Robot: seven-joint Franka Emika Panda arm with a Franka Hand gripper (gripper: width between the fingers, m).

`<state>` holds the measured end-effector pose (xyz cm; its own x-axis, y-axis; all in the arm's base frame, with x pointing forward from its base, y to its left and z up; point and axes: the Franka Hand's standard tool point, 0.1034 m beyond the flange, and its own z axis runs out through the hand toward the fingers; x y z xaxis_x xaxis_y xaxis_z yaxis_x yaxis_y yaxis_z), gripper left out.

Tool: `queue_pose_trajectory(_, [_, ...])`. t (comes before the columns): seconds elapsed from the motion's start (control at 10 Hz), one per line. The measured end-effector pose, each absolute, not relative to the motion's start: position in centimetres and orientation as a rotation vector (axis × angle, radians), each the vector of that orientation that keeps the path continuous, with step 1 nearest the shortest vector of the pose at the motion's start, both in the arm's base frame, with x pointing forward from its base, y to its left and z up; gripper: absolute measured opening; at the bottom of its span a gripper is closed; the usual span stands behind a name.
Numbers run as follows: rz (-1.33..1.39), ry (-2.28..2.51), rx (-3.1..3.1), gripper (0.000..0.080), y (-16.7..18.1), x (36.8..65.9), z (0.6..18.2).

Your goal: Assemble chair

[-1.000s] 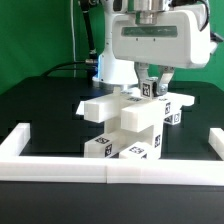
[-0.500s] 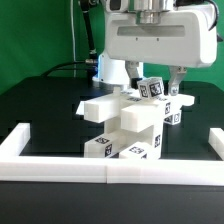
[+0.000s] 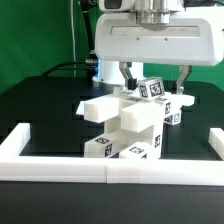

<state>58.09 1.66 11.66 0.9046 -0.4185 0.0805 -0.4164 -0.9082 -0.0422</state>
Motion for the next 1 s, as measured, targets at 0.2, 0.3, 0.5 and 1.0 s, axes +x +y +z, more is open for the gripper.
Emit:
queue_pose_trajectory(0.2, [-0.140, 0.488, -3.081, 0.0648, 1.65, 58.10, 11.68])
queue_pose_trajectory(0.3, [-0.140, 0.425, -3.092, 0.0648, 1.65, 58.10, 11.67])
queue_pose_trajectory(0.5, [-0.141, 0.243, -3.119, 0.0648, 1.71, 58.09, 11.67])
queue_pose_trajectory(1.0, [-0.140, -0.321, -3.144, 0.0648, 1.42, 58.13, 11.78])
